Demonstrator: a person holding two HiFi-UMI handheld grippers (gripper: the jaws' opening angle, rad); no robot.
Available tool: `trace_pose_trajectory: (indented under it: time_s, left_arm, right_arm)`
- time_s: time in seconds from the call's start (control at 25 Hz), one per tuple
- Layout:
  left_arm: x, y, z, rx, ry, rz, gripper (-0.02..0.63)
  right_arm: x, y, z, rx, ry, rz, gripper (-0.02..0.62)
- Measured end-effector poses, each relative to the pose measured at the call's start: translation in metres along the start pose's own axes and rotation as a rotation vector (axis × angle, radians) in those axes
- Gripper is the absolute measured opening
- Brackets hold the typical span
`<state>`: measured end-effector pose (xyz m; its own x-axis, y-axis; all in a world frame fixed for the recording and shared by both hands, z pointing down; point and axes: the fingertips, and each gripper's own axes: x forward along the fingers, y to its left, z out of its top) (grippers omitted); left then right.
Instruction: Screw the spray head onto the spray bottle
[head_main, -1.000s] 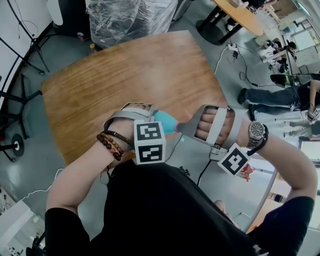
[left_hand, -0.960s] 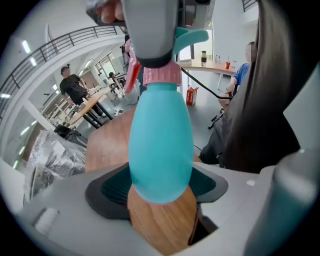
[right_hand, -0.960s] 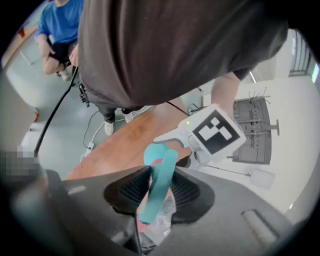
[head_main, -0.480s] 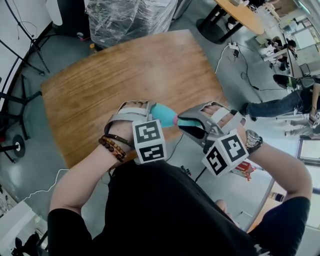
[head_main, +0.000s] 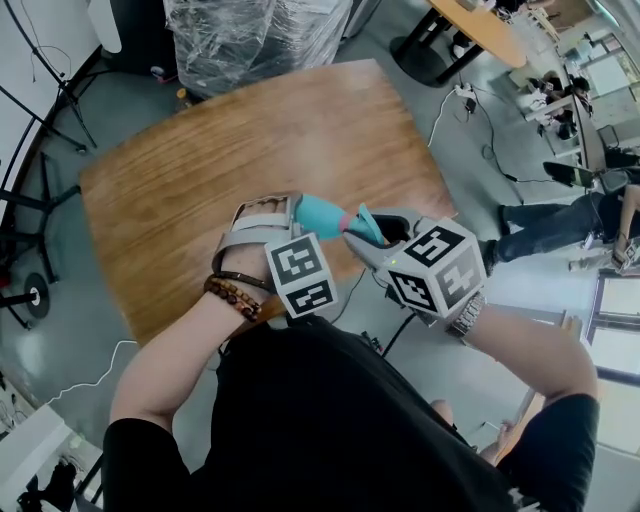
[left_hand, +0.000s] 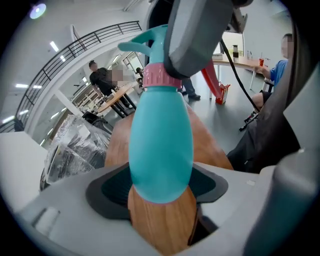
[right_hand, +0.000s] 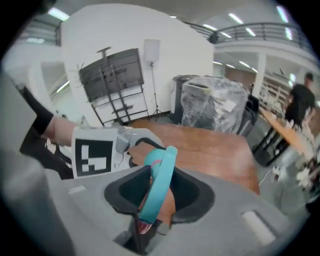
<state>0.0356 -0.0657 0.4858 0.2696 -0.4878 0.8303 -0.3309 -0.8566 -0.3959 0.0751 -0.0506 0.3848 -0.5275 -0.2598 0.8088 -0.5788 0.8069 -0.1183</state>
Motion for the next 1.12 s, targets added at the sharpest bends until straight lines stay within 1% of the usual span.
trace_pose_trajectory:
  time_s: [0.12,0.24,0.32,0.4,0.48,0.6,0.76,0.84,0.92,1.08,1.12]
  left_arm:
    - [0.012,0.006,-0.006,0.0,0.038,0.062,0.374]
    - [0.026,0.013,-0.01,0.0,0.069,0.119,0.374]
    - [0.033,0.016,-0.014,0.007,0.085,0.147,0.374]
    - [0.038,0.018,-0.017,0.015,0.093,0.164,0.375]
    - [0.04,0.017,-0.017,0.011,0.087,0.164,0.376]
    - [0.043,0.015,-0.015,-0.006,0.062,0.143,0.376]
    - [0.043,0.009,-0.007,-0.035,0.015,0.096,0.377]
    - [0.044,0.004,-0.004,-0.05,-0.005,0.071,0.377]
    - [0.046,0.0,-0.003,-0.068,-0.023,0.044,0.377]
    - [0.046,-0.009,0.001,-0.103,-0.053,-0.008,0.377]
    - [0.046,-0.01,0.001,-0.109,-0.06,-0.02,0.377]
  right_arm:
    - [0.011,-0.014,-0.004,0.317,-0.03,0.042,0.114]
    - [0.023,-0.028,-0.009,0.564,-0.054,0.062,0.115]
    - [0.029,-0.033,-0.013,0.675,-0.066,0.065,0.115]
    - [0.035,-0.036,-0.015,0.736,-0.084,0.084,0.115]
    - [0.038,-0.037,-0.015,0.749,-0.103,0.099,0.117]
    - [0.037,-0.037,-0.015,0.707,-0.091,0.082,0.118]
    - [0.029,-0.036,-0.013,0.608,-0.065,0.057,0.12]
    - [0.026,-0.036,-0.012,0.571,-0.06,0.056,0.146]
    - [0.025,-0.035,-0.014,0.536,-0.048,0.053,0.147]
    - [0.023,-0.032,-0.016,0.406,-0.024,0.051,0.149]
    - [0.021,-0.031,-0.016,0.369,-0.018,0.048,0.171]
